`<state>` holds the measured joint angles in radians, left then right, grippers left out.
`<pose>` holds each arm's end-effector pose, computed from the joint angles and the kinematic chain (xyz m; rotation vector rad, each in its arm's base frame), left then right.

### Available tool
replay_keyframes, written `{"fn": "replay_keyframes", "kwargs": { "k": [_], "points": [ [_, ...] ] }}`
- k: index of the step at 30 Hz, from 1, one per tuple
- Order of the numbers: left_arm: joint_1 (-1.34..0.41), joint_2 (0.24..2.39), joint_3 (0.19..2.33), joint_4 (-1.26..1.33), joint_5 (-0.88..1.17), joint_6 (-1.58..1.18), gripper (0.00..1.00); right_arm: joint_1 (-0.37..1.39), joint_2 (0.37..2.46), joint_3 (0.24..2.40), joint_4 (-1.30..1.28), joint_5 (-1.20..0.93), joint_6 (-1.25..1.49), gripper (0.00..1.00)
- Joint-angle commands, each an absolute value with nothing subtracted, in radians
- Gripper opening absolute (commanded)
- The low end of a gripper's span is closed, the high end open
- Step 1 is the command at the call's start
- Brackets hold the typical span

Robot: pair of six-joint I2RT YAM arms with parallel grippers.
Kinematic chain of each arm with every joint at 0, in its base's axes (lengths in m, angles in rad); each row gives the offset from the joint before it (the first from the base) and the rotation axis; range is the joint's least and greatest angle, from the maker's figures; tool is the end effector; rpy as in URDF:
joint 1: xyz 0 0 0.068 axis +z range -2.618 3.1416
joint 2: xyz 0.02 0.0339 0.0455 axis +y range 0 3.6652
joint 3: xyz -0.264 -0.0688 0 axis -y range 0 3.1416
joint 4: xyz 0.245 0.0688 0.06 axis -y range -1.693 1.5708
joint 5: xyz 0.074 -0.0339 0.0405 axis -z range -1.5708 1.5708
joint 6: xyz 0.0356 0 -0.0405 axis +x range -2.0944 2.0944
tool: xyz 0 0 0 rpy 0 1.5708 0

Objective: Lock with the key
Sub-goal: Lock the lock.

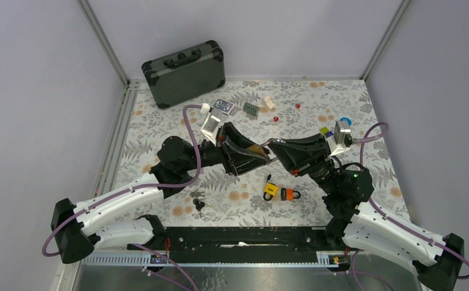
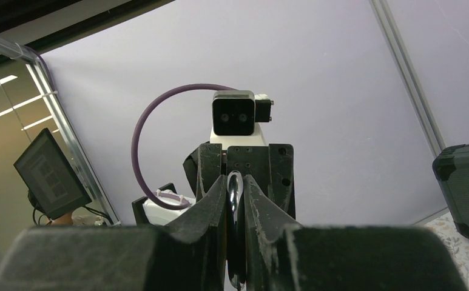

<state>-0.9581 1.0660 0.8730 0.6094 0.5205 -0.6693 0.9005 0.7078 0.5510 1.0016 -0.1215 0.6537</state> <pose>0.1237 -0.2067 0.3989 0.7139 1.2113 -1.6906 0.0857 0.1150 0.3879 -0.2271 0.7831 1.5213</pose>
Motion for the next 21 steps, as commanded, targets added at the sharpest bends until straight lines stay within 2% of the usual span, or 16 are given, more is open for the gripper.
{"fn": "replay_keyframes", "kwargs": {
  "k": [1, 4, 7, 10, 15, 21],
  "points": [
    [-0.97, 1.065, 0.908, 0.7, 0.536, -0.678, 0.41, 0.899, 0.675, 0.576, 1.165, -0.074, 0.661, 0.0],
    [-0.971, 1.065, 0.904, 0.702, 0.538, -0.68, 0.42, 0.899, 0.663, 0.58, 1.158, -0.071, 0.652, 0.0],
    [-0.973, 1.064, 0.899, 0.705, 0.541, -0.682, 0.51, 0.899, 0.652, 0.583, 1.147, -0.066, 0.639, 0.0],
    [-0.974, 1.064, 0.894, 0.714, 0.54, -0.685, 0.54, 0.899, 0.642, 0.583, 1.143, -0.054, 0.629, 0.0],
    [-0.979, 1.082, 0.892, 0.747, 0.537, -0.699, 0.52, 0.899, 0.661, 0.591, 1.179, -0.043, 0.642, 0.0],
    [-0.983, 1.118, 0.908, 0.795, 0.541, -0.723, 0.41, 0.899, 0.696, 0.6, 1.218, -0.051, 0.662, 0.0]
  ]
}}
